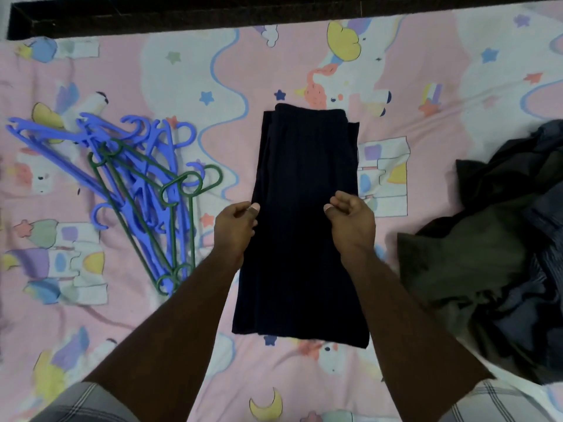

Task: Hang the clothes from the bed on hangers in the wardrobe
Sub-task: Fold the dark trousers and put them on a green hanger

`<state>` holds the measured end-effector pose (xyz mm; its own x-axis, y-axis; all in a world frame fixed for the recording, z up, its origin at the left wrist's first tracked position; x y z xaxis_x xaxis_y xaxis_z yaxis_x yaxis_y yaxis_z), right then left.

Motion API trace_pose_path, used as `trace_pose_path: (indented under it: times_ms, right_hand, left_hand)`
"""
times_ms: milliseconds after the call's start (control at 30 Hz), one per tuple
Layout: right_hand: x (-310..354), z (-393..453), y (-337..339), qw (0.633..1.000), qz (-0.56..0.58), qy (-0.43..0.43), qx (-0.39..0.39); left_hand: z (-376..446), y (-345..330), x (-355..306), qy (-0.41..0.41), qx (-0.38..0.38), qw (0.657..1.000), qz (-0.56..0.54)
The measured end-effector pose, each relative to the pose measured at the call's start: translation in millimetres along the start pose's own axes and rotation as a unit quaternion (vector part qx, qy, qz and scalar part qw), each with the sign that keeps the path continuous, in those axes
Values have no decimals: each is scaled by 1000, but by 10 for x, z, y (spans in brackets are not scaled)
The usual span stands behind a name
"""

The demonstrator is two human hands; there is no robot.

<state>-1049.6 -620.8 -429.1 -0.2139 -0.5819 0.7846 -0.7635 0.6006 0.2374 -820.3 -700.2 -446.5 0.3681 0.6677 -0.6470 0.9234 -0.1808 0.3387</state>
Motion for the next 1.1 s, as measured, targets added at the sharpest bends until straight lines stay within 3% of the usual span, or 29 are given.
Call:
trace_pose_path:
  times_ms: [267, 433, 633, 867, 1100]
  right_hand:
    - [-809, -949, -66, 982, 138, -126, 42]
    - [-1217, -1602, -116, 958, 195, -210, 26]
    - [-1611, -2186, -127, 870, 402, -285, 24]
    - [-1936, -2240, 200, 854, 426, -298, -28]
    - [-2088, -2135, 453, 851, 427, -303, -41]
  left_hand:
    - [-1040, 385, 1034, 109, -16, 992, -62]
    - [-1439, 513, 1578, 145, -15, 986, -77]
    - [-1657, 478, 1866, 152, 67, 976, -138]
    - [-1691, 245, 2016, 202, 109, 943, -240]
    - [-1585, 161, 2069, 180, 102, 957, -204]
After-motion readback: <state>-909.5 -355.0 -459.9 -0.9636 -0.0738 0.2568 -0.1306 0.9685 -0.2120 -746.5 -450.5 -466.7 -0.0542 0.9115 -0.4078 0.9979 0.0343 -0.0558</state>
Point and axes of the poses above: each hand's wrist, its own z-axis towards the middle knuckle, its own y-axis out of the back of the hand, x = y × z, the point moved 5 cm from there along z, towards the middle knuckle, and after that the axes turned 6 degrees about z, right-handed, at the moved point
